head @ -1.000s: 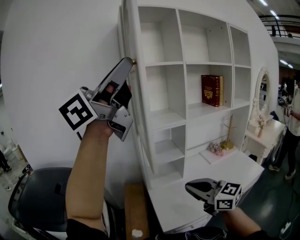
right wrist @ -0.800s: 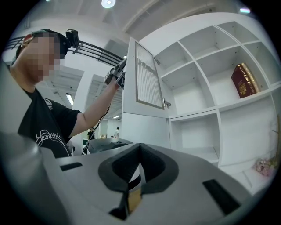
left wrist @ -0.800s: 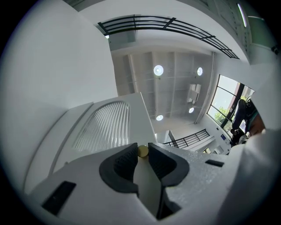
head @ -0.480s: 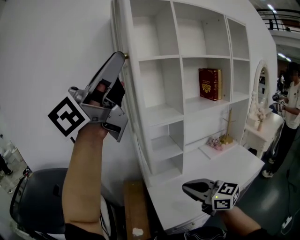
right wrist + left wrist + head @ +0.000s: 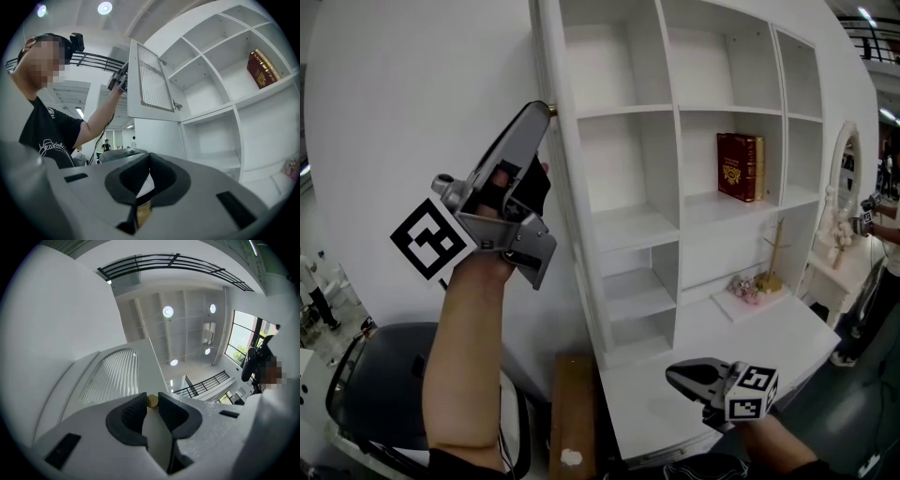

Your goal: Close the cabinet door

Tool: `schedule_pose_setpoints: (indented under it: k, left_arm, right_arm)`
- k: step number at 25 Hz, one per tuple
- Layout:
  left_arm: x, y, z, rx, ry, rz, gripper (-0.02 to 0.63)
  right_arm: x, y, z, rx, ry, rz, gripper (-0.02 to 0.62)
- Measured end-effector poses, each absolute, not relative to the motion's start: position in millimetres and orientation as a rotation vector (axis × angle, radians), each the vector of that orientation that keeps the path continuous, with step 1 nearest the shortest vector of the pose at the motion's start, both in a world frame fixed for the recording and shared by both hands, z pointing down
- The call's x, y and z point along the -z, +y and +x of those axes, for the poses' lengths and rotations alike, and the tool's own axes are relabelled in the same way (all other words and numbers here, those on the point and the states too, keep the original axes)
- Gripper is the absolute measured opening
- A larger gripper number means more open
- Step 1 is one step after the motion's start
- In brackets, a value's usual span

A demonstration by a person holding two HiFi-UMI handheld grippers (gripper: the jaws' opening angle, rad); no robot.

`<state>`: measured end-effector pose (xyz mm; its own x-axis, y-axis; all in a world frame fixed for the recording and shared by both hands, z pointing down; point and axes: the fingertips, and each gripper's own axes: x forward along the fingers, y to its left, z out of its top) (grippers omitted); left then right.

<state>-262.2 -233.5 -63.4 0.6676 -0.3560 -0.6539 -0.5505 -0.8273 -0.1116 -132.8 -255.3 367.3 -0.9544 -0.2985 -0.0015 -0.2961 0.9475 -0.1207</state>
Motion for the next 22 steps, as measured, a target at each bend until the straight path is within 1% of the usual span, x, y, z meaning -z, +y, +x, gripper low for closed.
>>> schedule_pose_setpoints:
  k: [9, 15, 22]
  left_arm:
    - [64, -246, -240, -0.877, 0.790, -2.527, 0.080]
    - [63, -269, -208, -0.788, 0.897, -2.445, 0.079]
    - [61, -271, -194, -0.682, 0.976, -2.339, 0.080]
  right_arm:
    - [-360, -282, -117, 0.200, 3.086, -0.377, 0.006]
    - [-355, -306, -93, 0.197, 3.092, -0.331, 0.006]
    - [-347, -312, -79, 0.196, 3.077, -0.321, 0.006]
